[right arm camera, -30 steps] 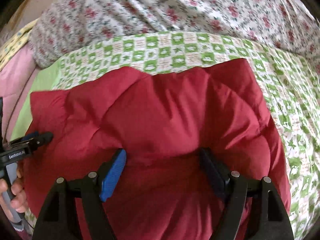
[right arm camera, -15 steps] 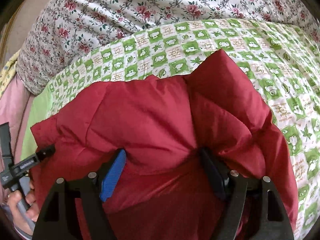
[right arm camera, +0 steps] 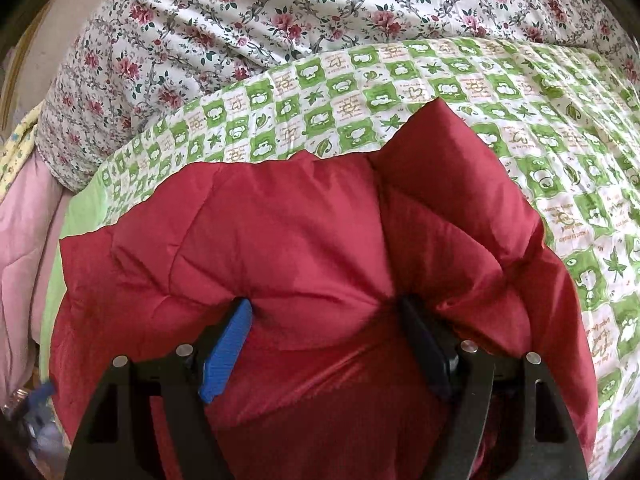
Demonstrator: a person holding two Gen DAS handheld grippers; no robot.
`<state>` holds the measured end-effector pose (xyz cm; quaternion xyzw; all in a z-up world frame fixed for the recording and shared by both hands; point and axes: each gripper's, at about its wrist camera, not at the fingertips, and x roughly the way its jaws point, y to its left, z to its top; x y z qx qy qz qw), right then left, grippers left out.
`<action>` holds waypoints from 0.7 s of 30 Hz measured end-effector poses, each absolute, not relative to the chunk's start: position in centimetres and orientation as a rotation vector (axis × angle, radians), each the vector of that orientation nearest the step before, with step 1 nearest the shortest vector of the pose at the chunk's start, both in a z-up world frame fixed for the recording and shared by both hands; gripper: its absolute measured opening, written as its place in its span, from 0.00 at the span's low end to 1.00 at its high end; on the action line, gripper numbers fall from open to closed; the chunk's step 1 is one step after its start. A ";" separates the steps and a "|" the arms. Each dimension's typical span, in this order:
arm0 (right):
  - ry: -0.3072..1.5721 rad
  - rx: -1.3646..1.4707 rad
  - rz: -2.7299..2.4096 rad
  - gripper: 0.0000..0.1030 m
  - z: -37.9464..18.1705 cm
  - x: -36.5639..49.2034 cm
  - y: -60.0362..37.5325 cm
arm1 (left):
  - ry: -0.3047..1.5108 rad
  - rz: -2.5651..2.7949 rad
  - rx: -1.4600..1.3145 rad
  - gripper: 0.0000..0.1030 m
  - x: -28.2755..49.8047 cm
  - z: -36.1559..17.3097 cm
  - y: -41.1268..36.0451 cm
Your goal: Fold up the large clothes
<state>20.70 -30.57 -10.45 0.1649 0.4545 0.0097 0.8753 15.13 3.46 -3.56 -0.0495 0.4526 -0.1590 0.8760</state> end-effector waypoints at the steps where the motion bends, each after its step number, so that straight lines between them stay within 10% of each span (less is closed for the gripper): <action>1: 0.945 0.343 0.026 0.76 -10.2 20.5 -30.5 | 0.950 -0.337 -0.095 0.85 14.7 -3.8 3.4; 21: 0.919 0.160 0.037 0.77 -9.3 6.3 -26.9 | 0.950 -0.286 0.042 0.86 13.4 -7.3 2.2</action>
